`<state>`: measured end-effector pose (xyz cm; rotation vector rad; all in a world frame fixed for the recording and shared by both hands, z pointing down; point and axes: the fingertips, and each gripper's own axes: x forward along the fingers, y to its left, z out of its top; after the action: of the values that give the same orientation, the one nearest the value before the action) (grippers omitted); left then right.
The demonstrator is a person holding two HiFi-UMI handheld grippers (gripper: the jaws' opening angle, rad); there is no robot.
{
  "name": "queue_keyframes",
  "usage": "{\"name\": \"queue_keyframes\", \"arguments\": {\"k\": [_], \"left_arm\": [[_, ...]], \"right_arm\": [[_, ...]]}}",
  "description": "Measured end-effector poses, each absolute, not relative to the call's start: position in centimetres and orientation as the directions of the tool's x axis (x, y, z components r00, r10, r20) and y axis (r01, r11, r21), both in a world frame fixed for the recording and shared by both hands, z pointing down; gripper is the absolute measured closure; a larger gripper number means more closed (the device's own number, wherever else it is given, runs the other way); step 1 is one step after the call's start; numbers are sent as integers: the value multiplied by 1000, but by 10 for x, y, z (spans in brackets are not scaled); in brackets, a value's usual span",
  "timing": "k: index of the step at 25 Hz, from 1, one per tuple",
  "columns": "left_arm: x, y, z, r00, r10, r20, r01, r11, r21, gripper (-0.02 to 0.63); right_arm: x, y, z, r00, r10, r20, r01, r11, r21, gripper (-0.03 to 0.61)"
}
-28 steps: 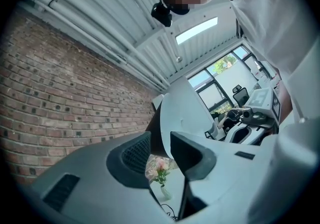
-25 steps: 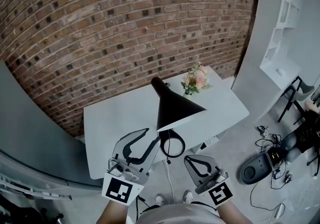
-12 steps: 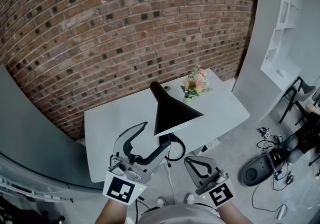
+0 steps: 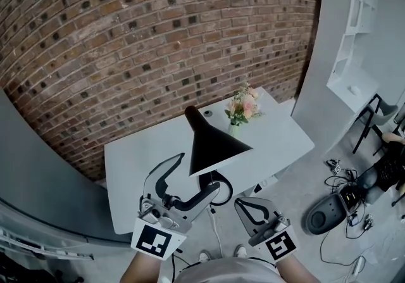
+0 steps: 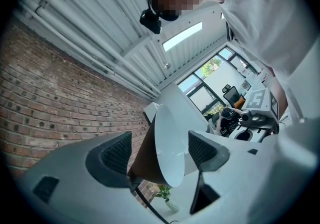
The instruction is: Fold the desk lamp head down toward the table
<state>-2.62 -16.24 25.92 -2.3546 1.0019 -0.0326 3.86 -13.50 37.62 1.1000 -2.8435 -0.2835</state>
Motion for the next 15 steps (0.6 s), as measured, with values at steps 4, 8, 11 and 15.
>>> {"name": "queue_keyframes", "arguments": {"k": [4,8,11,15], "left_arm": [[-26,-165,261,712,-674,-194,-659,-548,-515,270],[-30,-165,260,700,-683,-210,-670,-525,-525,334],[-31,-167,260,694,-689,-210,-675,-520,-524,359],[-34,-169,261,680,-702,-213,-686,-505,-524,397]], "right_arm": [[41,-137,378,-736,-677,11,-663,723,194,560],[42,-138,381,-736,-676,19,-661,725,193,560],[42,-139,381,-738,-675,20,-659,726,194,560],[43,-141,382,-737,-676,13,-663,726,181,560]]}}
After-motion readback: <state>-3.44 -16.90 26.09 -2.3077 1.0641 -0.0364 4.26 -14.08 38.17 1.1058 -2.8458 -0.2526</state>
